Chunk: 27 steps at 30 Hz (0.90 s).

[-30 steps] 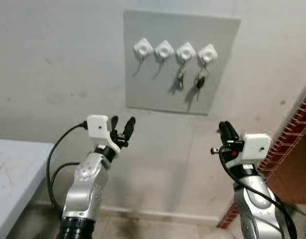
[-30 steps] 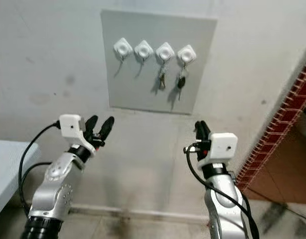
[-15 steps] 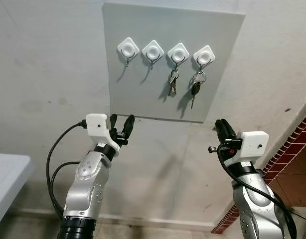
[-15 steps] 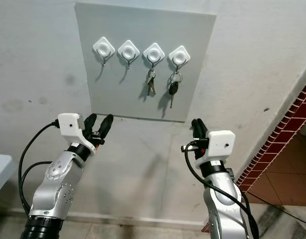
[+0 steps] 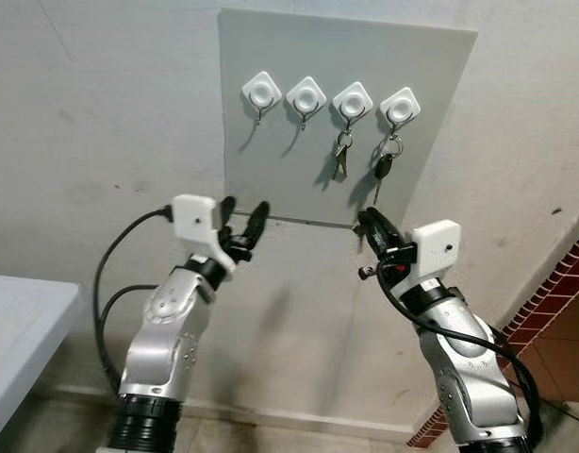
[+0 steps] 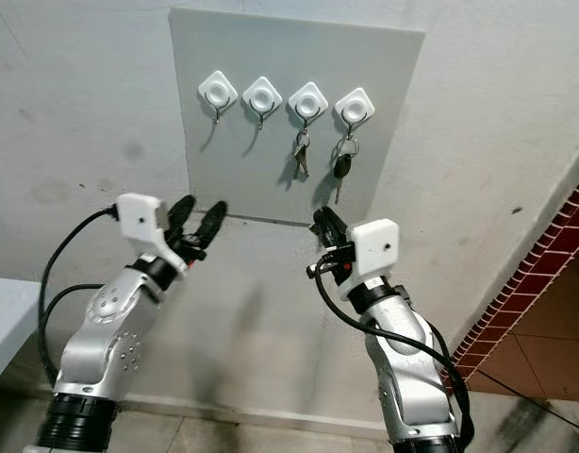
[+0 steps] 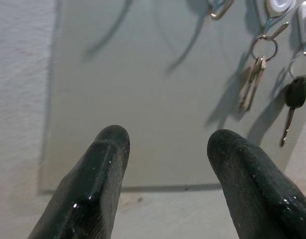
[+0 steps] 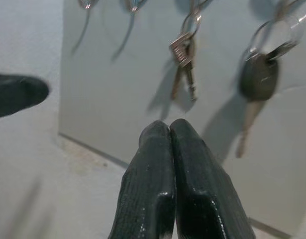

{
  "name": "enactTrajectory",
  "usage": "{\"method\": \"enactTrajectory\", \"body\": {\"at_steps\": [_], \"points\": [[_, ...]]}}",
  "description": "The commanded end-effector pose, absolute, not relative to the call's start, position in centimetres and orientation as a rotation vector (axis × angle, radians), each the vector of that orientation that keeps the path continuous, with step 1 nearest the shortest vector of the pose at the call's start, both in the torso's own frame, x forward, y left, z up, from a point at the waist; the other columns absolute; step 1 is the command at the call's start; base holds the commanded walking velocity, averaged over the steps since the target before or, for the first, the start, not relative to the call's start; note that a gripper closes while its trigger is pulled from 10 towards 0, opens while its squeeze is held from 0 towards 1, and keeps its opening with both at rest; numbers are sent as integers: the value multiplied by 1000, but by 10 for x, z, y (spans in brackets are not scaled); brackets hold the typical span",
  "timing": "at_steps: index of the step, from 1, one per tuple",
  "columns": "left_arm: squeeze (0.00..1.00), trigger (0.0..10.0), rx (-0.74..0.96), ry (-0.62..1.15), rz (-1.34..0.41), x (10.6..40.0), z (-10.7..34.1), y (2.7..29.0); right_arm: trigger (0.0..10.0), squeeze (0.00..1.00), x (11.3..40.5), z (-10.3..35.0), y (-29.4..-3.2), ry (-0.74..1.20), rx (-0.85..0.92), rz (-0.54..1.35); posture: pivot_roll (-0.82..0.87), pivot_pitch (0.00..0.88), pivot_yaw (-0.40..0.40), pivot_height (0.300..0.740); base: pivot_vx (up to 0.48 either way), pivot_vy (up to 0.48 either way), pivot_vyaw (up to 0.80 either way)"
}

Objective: Hang keys on a hook

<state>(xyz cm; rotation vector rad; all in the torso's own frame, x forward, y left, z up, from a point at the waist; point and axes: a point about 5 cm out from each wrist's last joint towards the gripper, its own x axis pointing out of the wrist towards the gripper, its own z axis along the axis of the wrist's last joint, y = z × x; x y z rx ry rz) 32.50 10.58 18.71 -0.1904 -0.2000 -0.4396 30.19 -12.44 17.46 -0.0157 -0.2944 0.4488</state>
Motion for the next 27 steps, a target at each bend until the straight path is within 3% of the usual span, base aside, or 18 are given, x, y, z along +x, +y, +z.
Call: {"method": "enactTrajectory", "body": {"at_steps": [1,13,27], "points": [[0,10000,-185,-220,-464,325,196,101,10000,0,306,180,-116,-305,-4,491,-31,0,-52,740,0,0,0],[0,10000,-188,-231,-516,319,204,89,10000,0,321,209,-87,-384,54,626,-31,0,-49,740,0,0,0],[0,10000,-191,-227,-511,315,205,91,10000,0,338,237,-77,-458,82,671,-13,0,-60,740,0,0,0]]}}
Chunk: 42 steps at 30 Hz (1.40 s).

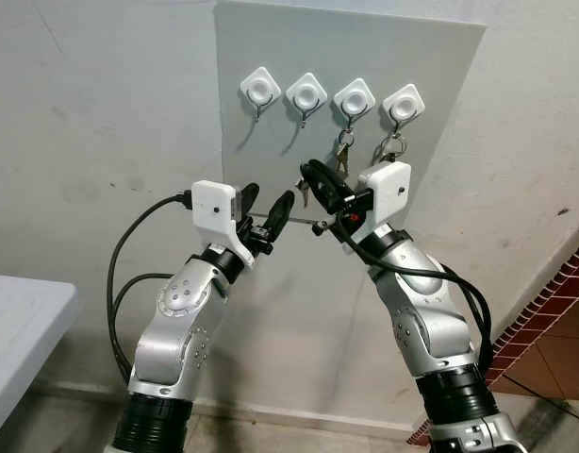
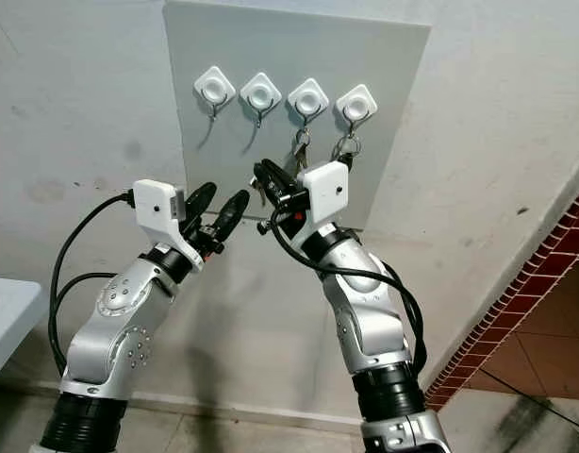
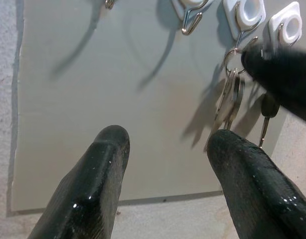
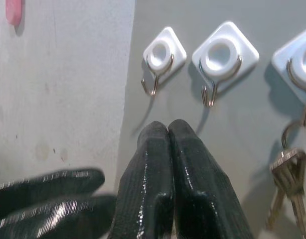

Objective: Hang keys on a hook

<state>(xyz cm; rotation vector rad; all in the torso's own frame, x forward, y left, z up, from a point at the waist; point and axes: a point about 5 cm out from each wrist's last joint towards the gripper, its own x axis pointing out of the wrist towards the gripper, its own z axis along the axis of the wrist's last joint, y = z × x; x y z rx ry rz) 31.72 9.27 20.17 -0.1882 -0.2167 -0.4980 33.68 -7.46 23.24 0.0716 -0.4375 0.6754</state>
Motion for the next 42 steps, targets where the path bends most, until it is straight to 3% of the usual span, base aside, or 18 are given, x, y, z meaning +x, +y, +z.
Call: {"method": "enactTrajectory", "body": {"at_steps": [1,42], "points": [[0,10000,-189,-227,-512,314,206,91,10000,0,340,239,-76,-463,86,673,-12,0,-61,740,0,0,0],[0,10000,-198,-232,-527,309,214,89,10000,0,373,266,-66,-482,357,671,3,0,-67,740,0,0,0]]}}
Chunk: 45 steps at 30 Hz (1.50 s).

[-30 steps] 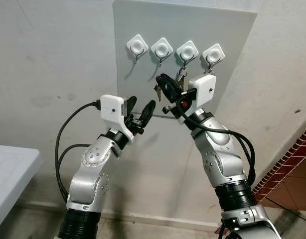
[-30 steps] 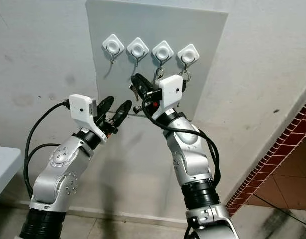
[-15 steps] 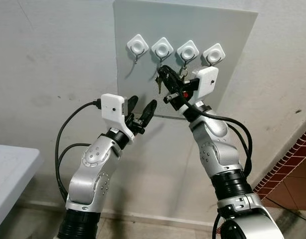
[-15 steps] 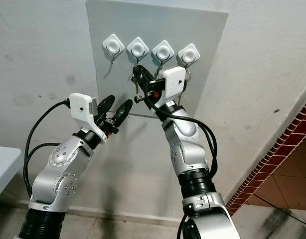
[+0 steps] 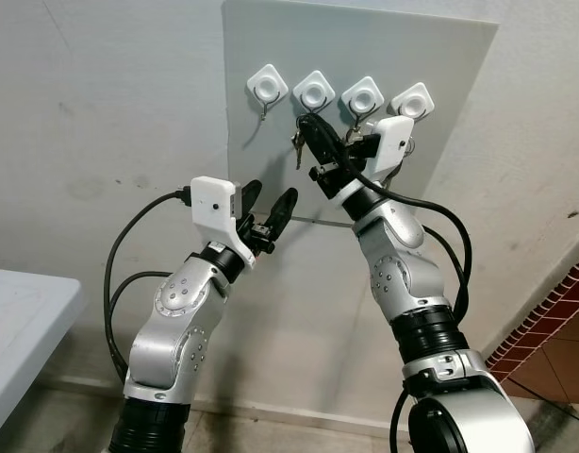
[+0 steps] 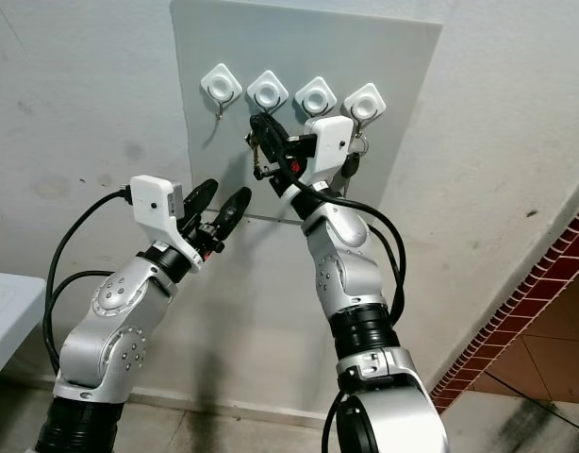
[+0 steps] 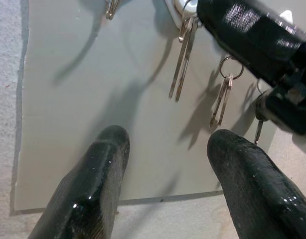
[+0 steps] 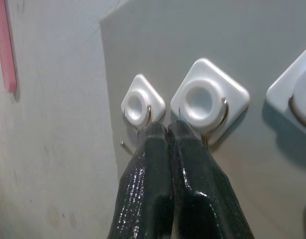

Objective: Hang keys on a hook

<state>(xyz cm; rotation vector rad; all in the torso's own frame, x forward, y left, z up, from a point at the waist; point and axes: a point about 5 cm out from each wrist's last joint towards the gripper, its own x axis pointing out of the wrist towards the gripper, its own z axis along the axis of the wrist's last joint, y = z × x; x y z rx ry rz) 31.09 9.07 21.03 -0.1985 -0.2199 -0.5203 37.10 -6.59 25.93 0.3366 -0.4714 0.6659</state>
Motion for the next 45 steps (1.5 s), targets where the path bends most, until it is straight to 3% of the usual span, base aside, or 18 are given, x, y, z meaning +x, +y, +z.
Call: {"method": "enactTrajectory", "body": {"at_steps": [1,25,45], "points": [[0,10000,-198,-232,-527,309,214,90,10000,0,373,267,-67,-481,365,670,3,0,-67,740,0,0,0],[0,10000,-215,-225,-525,307,215,90,10000,0,375,251,-74,-396,590,620,-3,19,-60,740,0,0,0],[0,10000,-221,-214,-511,305,213,91,10000,0,372,237,-76,-353,622,592,2,20,-62,740,0,0,0]]}}
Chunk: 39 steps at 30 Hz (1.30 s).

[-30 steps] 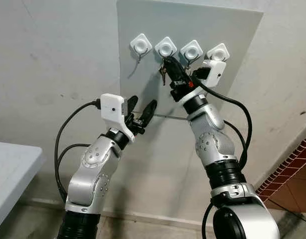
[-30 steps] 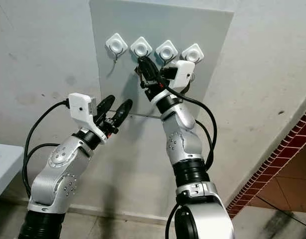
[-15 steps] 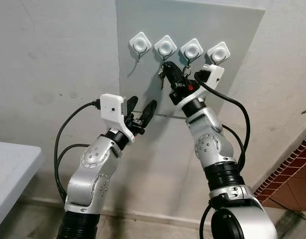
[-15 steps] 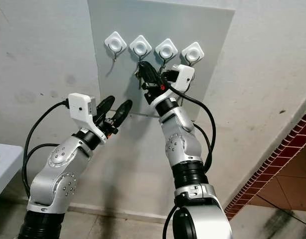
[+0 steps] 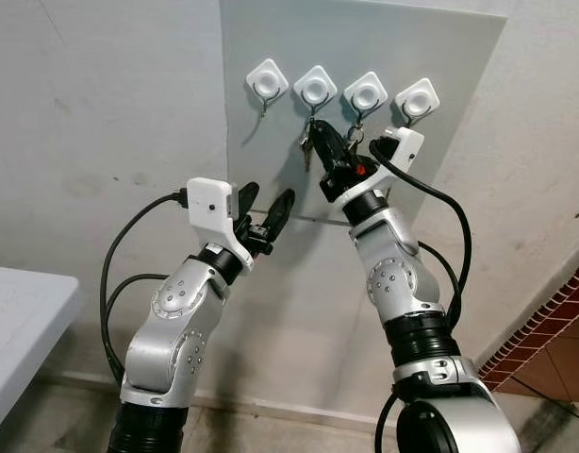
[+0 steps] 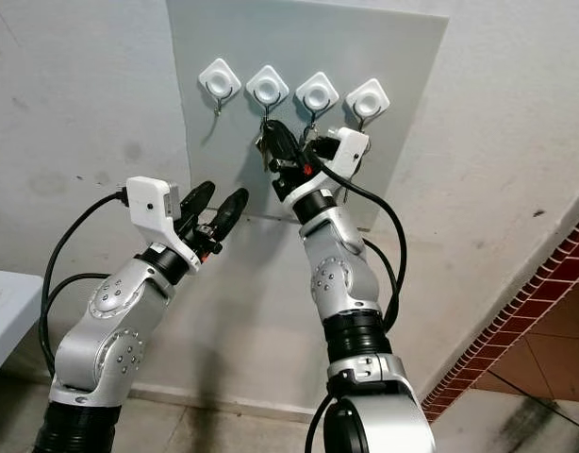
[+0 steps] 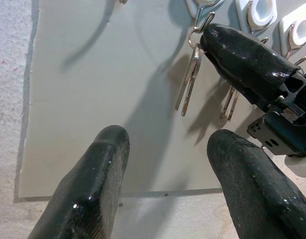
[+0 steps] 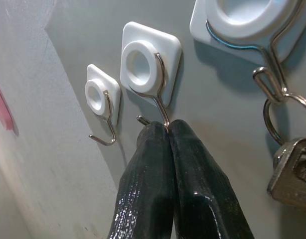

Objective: Hang keys on a hook

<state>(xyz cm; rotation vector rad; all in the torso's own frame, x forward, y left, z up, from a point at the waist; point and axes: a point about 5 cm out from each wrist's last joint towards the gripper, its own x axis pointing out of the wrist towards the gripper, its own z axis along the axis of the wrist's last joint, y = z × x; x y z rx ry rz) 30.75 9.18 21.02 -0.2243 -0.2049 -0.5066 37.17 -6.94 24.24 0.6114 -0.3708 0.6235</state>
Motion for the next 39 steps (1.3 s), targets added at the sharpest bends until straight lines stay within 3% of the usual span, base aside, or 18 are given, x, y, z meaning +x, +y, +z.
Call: {"method": "enactTrajectory", "body": {"at_steps": [1,2,27,34,39], "points": [[0,10000,-222,-214,-510,305,213,91,10000,843,371,235,-76,-350,624,589,2,20,-62,740,0,0,0],[0,10000,-222,-214,-508,305,213,91,10000,1000,370,233,-77,-348,626,585,2,19,-60,740,0,0,0],[0,10000,-227,-155,-372,313,189,103,10000,1000,336,183,-102,-308,545,469,-8,0,-46,740,0,0,0],[0,10000,-291,-94,-305,314,169,114,10000,1000,318,160,-123,-266,497,343,-22,1,-37,740,0,0,0],[0,10000,-220,-120,-232,313,158,124,10000,1000,305,146,-138,-244,423,224,-41,2,-24,740,0,0,0]]}}
